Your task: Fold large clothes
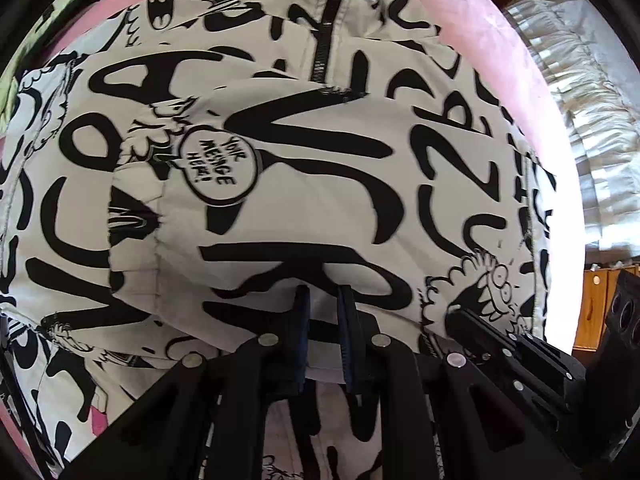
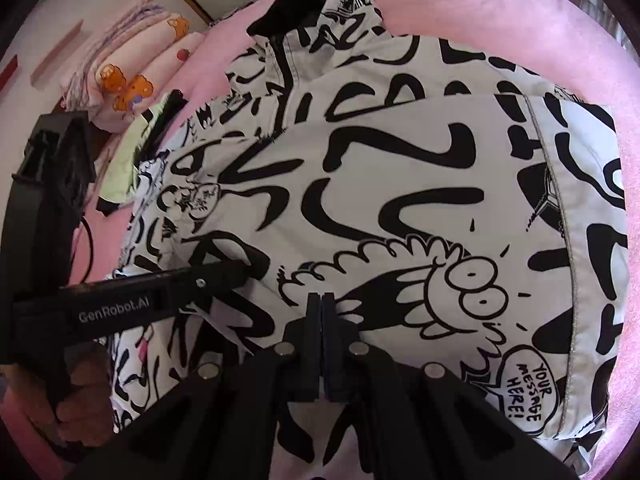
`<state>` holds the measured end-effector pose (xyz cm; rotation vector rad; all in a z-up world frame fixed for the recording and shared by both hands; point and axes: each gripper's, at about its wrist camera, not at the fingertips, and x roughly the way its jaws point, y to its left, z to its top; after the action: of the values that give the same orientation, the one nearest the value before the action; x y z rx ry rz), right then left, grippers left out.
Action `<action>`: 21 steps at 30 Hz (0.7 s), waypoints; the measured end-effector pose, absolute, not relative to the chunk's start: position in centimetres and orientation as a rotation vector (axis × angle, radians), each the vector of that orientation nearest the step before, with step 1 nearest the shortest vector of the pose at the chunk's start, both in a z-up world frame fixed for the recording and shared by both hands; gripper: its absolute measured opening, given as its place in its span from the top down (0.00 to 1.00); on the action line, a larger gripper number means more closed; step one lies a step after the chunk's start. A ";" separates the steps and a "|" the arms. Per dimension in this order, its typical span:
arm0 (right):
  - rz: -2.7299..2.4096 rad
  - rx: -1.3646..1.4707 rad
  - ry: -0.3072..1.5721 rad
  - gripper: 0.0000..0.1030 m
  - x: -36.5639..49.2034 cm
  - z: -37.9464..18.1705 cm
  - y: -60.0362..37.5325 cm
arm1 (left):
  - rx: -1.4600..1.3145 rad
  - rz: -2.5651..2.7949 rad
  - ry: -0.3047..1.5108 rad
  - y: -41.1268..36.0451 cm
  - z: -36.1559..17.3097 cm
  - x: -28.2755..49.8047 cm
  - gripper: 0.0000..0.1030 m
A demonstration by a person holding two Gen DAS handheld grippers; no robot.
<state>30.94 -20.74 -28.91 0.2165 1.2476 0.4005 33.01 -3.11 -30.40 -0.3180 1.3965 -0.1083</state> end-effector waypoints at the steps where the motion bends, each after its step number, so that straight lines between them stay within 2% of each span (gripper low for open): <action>1: 0.381 0.222 1.264 1.00 30.9 -29.3 -21.1 | -0.331 -0.090 1.394 -2.4 -30.4 33.0 0.88; 4: 0.325 0.268 1.278 1.00 31.0 -30.1 -23.0 | -0.362 -0.018 1.374 -0.2 -30.3 32.6 0.88; 14: 0.082 0.177 1.287 1.00 30.0 -29.9 -30.5 | -0.470 0.112 1.340 4.6 -30.3 31.5 0.89; 21: 0.081 0.178 1.283 1.00 29.0 -28.8 -32.5 | -0.335 0.213 1.324 3.6 -27.9 30.6 0.86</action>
<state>28.99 -32.45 -28.83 0.1777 1.2826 0.0813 30.63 3.57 -27.86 -0.3350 1.3237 0.2127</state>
